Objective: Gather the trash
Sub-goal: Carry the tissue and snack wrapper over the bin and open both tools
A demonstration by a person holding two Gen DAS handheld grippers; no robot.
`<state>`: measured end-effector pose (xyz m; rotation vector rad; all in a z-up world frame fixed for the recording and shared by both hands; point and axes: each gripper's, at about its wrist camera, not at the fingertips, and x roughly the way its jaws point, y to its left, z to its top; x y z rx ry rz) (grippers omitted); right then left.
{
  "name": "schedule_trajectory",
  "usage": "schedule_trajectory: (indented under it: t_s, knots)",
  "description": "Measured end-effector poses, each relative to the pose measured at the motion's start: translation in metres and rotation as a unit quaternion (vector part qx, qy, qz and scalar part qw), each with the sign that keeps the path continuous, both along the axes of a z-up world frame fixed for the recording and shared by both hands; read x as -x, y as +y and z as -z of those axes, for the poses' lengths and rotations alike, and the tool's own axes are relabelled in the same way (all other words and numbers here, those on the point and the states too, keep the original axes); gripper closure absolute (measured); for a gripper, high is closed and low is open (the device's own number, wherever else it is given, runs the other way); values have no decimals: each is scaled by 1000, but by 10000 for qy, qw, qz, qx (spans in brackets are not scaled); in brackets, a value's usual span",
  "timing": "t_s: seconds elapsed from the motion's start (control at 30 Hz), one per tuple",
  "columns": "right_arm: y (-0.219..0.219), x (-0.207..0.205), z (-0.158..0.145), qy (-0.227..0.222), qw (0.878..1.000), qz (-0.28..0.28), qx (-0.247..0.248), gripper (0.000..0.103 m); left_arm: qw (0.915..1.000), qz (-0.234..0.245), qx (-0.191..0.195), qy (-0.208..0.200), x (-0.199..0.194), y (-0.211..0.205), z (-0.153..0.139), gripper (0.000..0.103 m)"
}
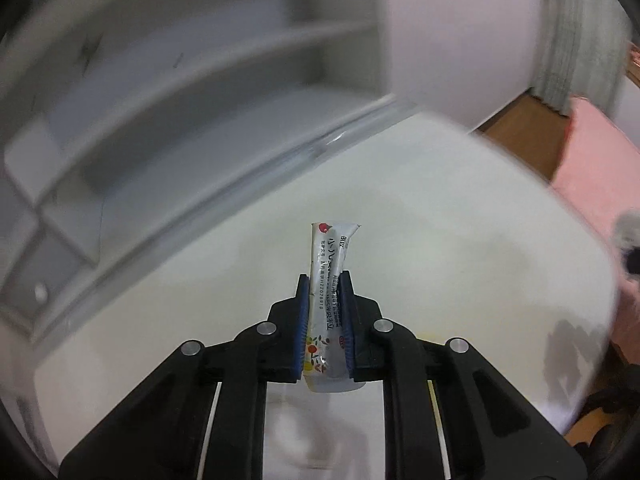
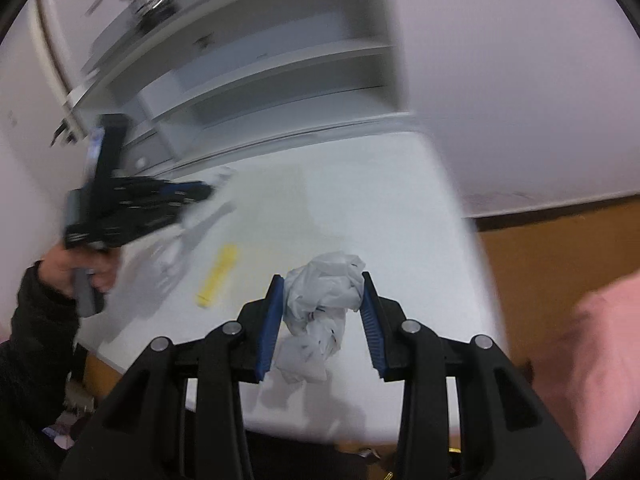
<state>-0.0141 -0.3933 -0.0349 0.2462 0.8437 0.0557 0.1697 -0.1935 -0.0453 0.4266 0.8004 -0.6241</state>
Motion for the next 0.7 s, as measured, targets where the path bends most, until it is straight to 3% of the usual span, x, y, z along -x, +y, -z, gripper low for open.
schedule_trajectory:
  t_s: [0.17, 0.33, 0.5, 0.6, 0.7]
  knots:
    - [-80, 83, 15, -30, 9937, 1115, 144, 66, 9913, 1173, 523, -278, 96, -87, -30, 89]
    - [-153, 190, 59, 154, 9749, 2212, 221, 66, 9621, 2597, 781, -289, 205, -178, -13, 89]
    - [-192, 268, 129, 552, 9547, 2923, 32, 66, 9278, 3701, 456, 90, 285, -241, 59, 89]
    - [-202, 298, 182, 859, 9463, 3102, -289, 66, 9129, 4044, -5, 551, 308, -275, 127, 89]
    - [-198, 313, 243, 1249, 9393, 3138, -606, 66, 9034, 4145, -482, 989, 315, -294, 192, 89]
